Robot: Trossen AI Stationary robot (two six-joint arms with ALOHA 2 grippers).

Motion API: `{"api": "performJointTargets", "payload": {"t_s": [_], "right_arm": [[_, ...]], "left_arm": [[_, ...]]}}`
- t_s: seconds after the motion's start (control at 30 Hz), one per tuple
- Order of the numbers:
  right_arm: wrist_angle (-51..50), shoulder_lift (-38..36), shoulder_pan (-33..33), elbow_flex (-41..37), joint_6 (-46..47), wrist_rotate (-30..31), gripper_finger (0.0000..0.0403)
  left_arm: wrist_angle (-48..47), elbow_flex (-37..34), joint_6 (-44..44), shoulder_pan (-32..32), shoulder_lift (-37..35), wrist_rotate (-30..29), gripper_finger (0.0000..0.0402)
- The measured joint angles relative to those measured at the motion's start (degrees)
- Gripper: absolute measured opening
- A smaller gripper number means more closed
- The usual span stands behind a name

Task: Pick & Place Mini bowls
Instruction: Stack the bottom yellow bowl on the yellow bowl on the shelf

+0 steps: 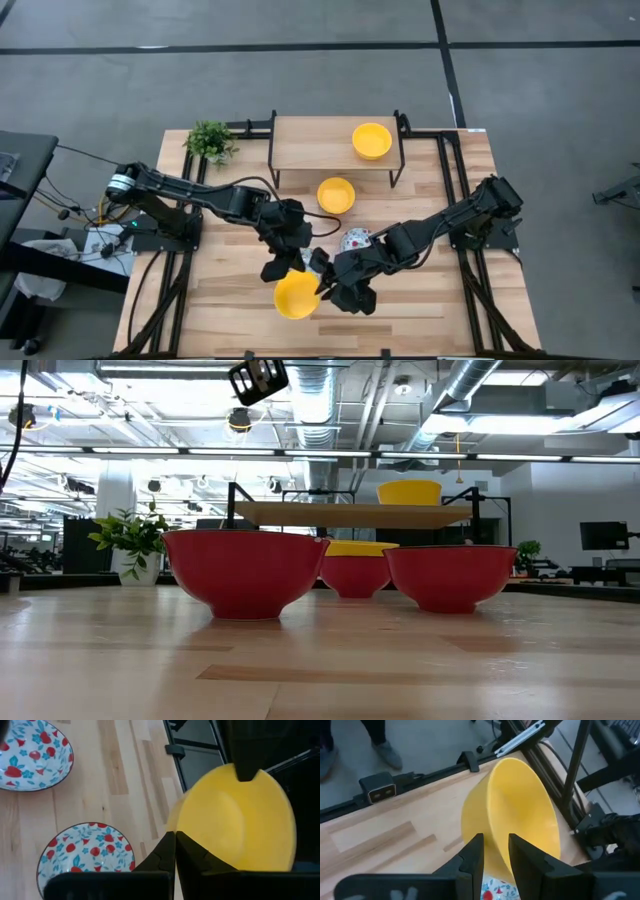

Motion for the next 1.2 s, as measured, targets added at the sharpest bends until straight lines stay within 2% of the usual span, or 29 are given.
{"api": "performJointTargets", "payload": {"t_s": [0.23, 0.47, 0.73, 0.87, 1.03, 1.2], "right_arm": [[-0.03, -0.02, 0.02, 0.02, 0.42, -0.76, 0.0071], [0.13, -0.02, 0.03, 0.02, 0.09, -1.51, 0.0007], [0.17, -0.02, 0.04, 0.02, 0.02, -1.65, 0.0001], [0.16, -0.04, 0.50, 0.02, 0.35, -1.45, 0.0001], [-0.13, -0.09, 0.61, 0.21, 1.49, -1.44, 0.0001], [-0.38, -0.09, 0.87, 1.45, 2.61, -1.30, 0.0000]], "left_arm": [[0.81, 0.00, 0.03, -0.02, 0.00, 1.59, 0.0004], [2.21, 0.00, 0.00, 0.04, -0.02, 1.47, 0.0004], [3.52, 0.00, -0.66, 0.33, -0.07, 1.46, 0.0014], [3.47, 0.00, -0.55, 0.31, -0.25, 1.54, 0.0041], [3.36, -0.02, 2.68, 0.26, -1.90, 1.64, 0.0095], [2.88, -0.02, 4.57, 0.26, -6.62, -2.19, 0.0146]]}}
